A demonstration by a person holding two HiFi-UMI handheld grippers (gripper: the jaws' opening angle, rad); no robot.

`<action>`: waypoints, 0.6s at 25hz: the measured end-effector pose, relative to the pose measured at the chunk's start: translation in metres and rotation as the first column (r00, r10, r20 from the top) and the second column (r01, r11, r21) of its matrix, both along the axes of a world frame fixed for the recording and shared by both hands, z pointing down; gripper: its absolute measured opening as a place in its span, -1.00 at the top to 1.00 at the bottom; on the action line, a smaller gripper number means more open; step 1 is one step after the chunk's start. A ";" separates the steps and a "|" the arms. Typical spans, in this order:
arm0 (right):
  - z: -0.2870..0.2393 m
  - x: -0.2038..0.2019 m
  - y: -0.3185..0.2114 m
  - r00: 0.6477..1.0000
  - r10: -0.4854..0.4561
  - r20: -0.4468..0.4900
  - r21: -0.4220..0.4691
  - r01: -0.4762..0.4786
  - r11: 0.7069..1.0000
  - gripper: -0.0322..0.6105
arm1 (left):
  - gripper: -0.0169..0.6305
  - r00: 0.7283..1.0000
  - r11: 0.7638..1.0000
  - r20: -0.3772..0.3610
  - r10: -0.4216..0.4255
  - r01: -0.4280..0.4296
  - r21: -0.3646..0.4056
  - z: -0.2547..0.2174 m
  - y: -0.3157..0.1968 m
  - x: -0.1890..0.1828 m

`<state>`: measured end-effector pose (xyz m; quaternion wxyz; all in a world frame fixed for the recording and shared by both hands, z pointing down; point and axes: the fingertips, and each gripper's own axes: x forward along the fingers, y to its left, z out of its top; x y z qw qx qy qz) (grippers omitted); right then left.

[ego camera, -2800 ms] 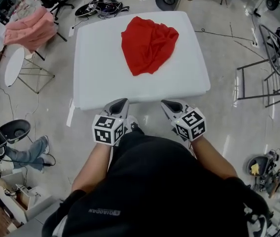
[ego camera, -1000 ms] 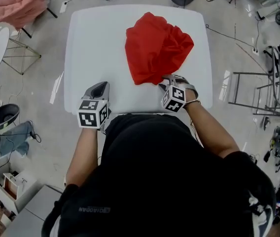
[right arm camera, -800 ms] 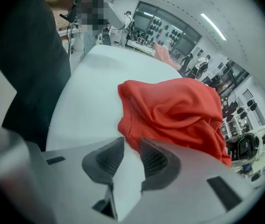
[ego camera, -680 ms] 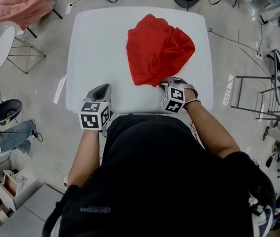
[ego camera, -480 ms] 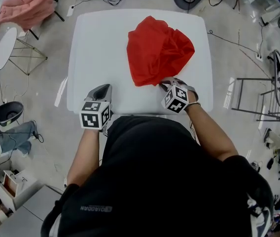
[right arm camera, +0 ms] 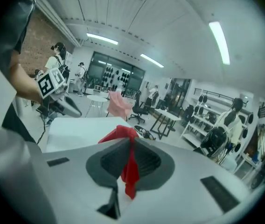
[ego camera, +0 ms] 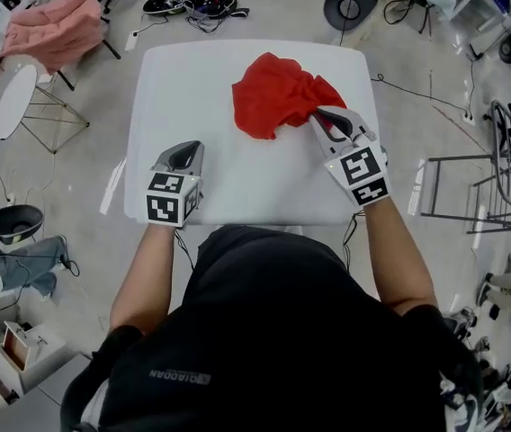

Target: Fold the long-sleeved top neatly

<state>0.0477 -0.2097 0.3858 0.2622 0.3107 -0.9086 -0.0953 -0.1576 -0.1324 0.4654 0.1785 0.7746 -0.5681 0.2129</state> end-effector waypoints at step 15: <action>-0.202 -0.039 -0.031 0.978 -0.005 0.207 0.145 -0.026 0.989 0.80 | 0.59 0.970 0.958 0.069 0.231 -0.239 0.157 -0.060 -0.046 0.100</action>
